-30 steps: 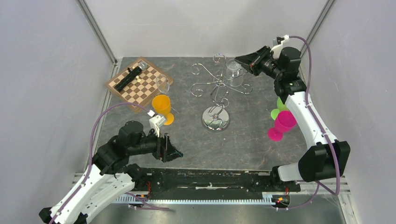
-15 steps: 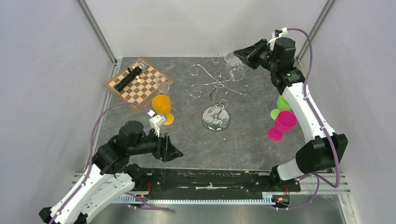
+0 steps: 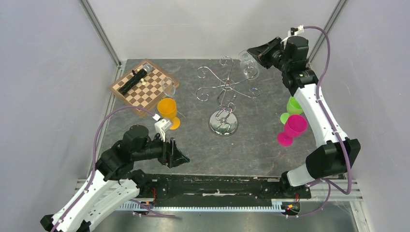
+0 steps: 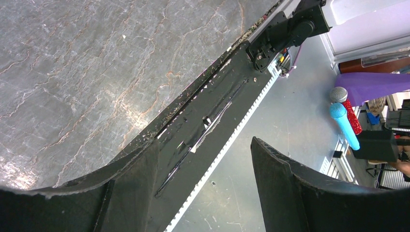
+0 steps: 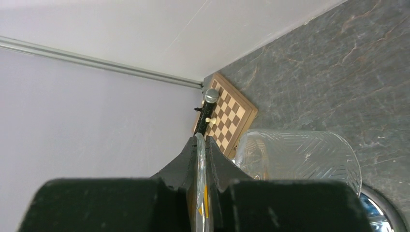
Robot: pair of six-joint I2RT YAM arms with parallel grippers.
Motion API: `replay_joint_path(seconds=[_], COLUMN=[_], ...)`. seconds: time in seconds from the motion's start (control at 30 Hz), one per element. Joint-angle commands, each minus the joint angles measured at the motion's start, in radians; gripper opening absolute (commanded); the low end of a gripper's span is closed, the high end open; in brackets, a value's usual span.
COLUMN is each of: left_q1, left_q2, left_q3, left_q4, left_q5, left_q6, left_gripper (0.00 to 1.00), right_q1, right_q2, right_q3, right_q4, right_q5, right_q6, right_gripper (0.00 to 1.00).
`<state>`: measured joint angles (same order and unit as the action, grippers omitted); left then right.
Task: Take the wine glass off the wine glass rack
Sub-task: Pick up the wine glass from the wine rack.
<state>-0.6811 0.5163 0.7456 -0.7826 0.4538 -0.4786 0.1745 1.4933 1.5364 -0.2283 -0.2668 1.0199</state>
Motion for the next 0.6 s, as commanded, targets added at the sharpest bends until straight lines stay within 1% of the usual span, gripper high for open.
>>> replay_joint_path(seconds=[0.0, 0.27, 0.43, 0.57], left_q1=[-0.003, -0.003, -0.003, -0.003], left_q2=[-0.001, 0.007, 0.005, 0.0], left_q3=[-0.001, -0.002, -0.002, -0.003], left_q4=[0.029, 0.03, 0.031, 0.032], left_q5=[-0.002, 0.008, 0.01, -0.003], left_q6=[-0.025, -0.021, -0.022, -0.031], left_gripper=[0.76, 0.76, 0.76, 0.76], right_q1=[-0.03, -0.085, -0.097, -0.1], right_q2=[-0.078, -0.241, -0.361, -0.451], right_q3=[0.032, -0.083, -0.166, -0.235], right_q4=[0.068, 0.06, 0.049, 0.047], right_q5=[0.039, 0.07, 0.087, 0.073], right_q6=[-0.039, -0.1, -0.125, -0.133], right_gripper=[0.0, 0.0, 0.0, 0.0])
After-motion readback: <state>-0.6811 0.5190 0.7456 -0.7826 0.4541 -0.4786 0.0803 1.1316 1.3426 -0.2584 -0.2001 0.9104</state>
